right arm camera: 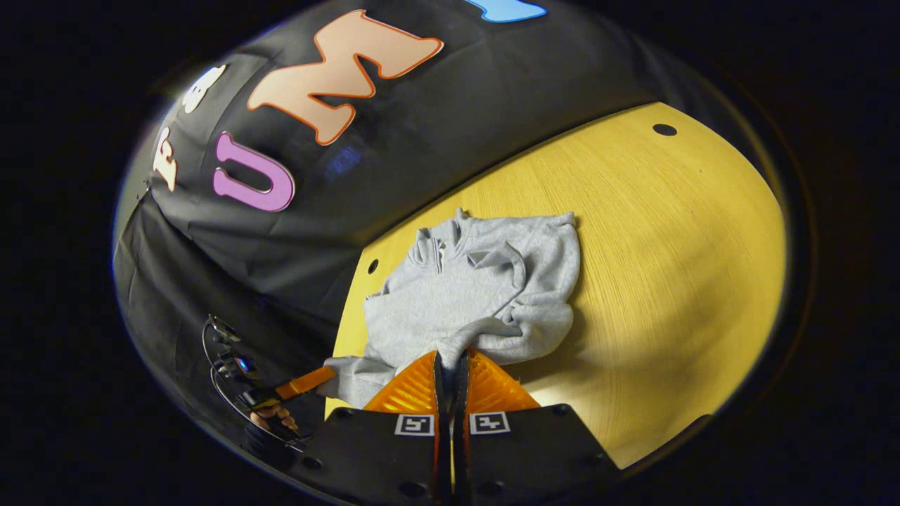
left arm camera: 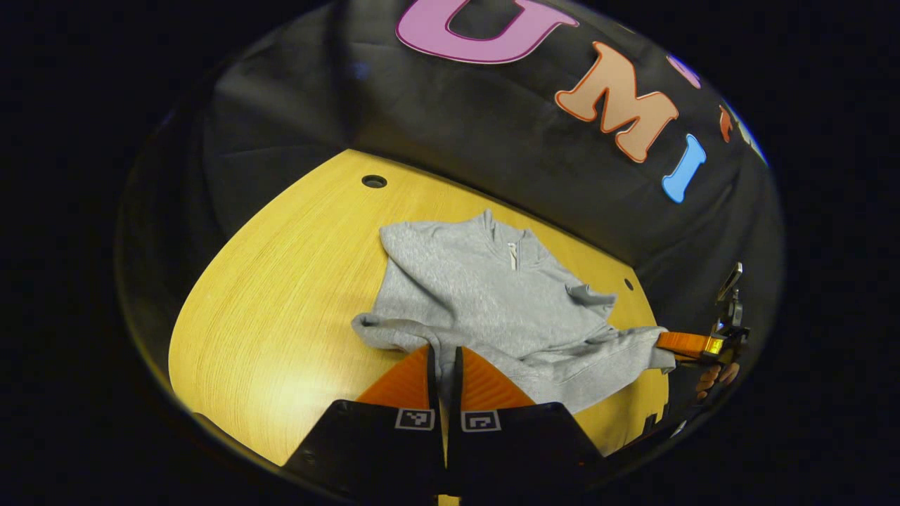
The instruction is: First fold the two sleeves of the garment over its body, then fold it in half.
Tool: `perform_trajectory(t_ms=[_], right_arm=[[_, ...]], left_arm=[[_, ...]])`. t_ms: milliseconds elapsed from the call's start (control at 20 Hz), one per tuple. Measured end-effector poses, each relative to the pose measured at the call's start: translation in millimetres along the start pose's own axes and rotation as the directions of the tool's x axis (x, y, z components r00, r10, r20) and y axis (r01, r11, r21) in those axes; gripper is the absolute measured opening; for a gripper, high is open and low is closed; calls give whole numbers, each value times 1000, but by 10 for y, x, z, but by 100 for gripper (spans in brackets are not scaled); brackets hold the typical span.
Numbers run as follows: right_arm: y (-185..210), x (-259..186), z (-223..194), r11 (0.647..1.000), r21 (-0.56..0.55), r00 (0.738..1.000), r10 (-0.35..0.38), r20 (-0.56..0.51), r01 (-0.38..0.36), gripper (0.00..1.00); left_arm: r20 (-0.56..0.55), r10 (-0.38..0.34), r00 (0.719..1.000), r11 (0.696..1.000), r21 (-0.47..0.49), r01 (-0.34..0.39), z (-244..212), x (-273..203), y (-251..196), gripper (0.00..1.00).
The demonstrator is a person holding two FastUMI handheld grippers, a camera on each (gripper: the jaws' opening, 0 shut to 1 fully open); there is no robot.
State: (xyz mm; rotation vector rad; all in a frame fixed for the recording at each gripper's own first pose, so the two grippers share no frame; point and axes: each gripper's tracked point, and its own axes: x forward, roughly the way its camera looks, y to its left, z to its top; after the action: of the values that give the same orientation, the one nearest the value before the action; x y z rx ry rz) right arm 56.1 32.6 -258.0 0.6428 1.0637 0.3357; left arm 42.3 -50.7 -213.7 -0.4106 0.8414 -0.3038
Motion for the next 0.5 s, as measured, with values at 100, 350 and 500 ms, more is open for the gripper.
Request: perform_trajectory(t_ms=[100, 350, 500], right_arm=[[0, 42, 142, 999, 44, 1000, 1, 15, -2, 5], [-74, 359, 419, 985, 171, 999, -21, 26, 17, 4], [-162, 606, 508, 981, 191, 999, -50, 20, 45, 4]], left_arm=[[10, -13, 1000, 1000, -22, 14, 152, 66, -26, 0], [14, -24, 1000, 999, -46, 24, 476, 400, -60, 0], [-8, -21, 1000, 997, -69, 20, 536, 670, -31, 0]])
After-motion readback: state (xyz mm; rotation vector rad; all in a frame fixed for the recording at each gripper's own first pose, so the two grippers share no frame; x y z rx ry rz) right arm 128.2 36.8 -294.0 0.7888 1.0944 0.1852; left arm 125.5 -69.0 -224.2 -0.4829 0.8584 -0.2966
